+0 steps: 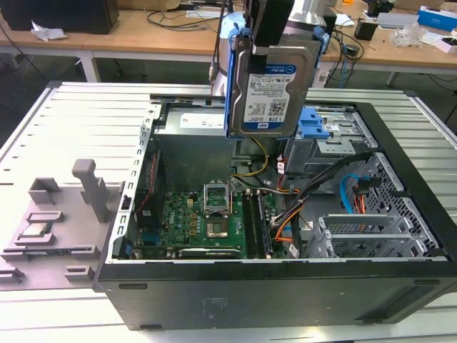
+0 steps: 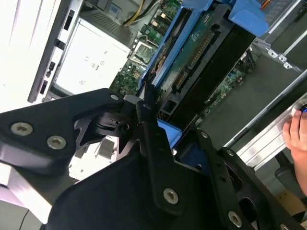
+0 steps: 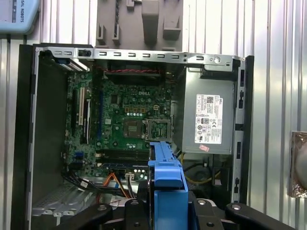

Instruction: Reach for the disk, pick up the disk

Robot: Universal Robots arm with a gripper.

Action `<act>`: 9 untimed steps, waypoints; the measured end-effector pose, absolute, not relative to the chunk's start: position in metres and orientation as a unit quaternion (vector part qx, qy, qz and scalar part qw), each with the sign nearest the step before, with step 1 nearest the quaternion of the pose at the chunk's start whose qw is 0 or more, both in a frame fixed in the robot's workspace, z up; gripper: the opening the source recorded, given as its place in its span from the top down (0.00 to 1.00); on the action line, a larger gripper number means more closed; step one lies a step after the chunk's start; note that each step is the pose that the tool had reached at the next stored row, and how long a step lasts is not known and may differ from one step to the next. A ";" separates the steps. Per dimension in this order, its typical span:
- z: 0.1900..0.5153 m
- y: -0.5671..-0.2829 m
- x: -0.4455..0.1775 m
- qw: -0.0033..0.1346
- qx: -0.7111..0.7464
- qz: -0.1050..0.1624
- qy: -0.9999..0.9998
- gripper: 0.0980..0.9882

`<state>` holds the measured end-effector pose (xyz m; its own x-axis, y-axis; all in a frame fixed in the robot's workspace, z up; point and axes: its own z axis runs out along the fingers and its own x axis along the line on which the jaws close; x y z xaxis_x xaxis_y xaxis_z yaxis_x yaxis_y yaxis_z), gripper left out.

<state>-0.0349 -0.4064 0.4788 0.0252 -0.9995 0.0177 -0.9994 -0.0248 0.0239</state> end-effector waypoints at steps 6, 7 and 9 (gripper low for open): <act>0.479 -0.418 -0.035 0.015 0.716 -0.002 -0.698 0.70; 0.479 -0.420 -0.035 0.015 0.716 -0.002 -0.698 0.70; 0.479 -0.423 -0.035 0.015 0.716 -0.002 -0.698 0.70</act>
